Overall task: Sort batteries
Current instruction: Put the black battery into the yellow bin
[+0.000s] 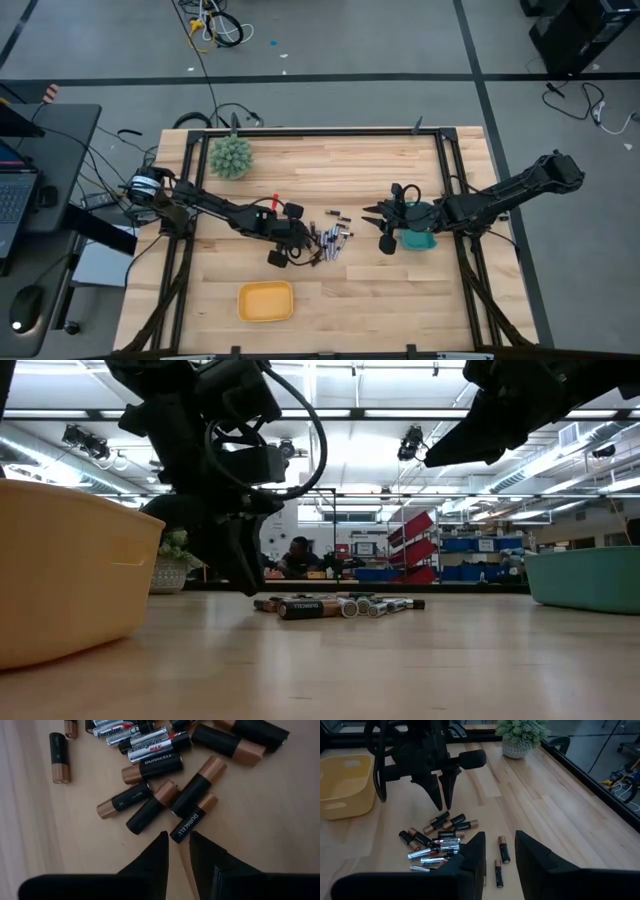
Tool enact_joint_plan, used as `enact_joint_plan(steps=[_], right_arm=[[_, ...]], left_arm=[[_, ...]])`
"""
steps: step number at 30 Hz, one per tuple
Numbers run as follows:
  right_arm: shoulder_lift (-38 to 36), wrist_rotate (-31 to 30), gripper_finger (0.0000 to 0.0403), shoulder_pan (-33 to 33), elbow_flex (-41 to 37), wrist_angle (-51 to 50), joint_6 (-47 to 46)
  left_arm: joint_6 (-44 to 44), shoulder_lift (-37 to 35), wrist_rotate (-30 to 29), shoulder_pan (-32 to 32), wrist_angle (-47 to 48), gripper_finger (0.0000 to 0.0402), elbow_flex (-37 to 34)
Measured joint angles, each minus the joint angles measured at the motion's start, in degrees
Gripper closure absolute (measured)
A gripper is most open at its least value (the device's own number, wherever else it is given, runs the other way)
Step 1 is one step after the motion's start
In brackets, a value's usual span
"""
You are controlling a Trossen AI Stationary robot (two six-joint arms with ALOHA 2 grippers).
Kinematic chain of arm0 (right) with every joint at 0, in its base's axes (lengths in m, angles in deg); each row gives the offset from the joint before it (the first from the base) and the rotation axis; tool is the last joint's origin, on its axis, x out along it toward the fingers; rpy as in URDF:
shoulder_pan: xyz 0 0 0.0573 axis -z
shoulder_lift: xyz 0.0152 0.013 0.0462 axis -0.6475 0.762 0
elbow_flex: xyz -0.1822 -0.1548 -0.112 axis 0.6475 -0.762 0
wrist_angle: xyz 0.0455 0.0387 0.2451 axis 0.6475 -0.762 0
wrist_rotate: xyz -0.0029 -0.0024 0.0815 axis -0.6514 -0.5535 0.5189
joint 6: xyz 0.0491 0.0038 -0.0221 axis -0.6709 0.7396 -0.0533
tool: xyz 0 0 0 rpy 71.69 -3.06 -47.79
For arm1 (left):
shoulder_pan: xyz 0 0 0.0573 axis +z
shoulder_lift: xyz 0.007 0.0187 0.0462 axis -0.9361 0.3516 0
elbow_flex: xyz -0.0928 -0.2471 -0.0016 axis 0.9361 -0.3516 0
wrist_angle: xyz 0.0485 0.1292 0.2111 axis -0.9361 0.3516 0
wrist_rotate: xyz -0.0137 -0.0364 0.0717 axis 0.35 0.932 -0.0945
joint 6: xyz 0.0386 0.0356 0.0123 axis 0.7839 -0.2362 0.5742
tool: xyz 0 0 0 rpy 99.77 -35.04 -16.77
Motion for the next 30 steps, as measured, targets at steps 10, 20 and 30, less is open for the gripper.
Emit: enact_joint_plan(steps=[10,20,30], right_arm=[[-0.02,0.01,0.0311,0.01,0.0,-0.01,0.19],[-0.02,0.0,0.0311,0.1,0.0,-0.02,-0.11],[-0.02,0.0,0.0311,0.1,0.0,-0.02,-0.2]], left_arm=[[-1.38,0.02,-1.06,0.0,-0.59,0.0292,-0.9],[2.48,0.02,-0.62,0.15,-2.12,0.0264,-0.9],[2.71,0.04,0.12,0.42,-2.93,0.0264,-0.9]])
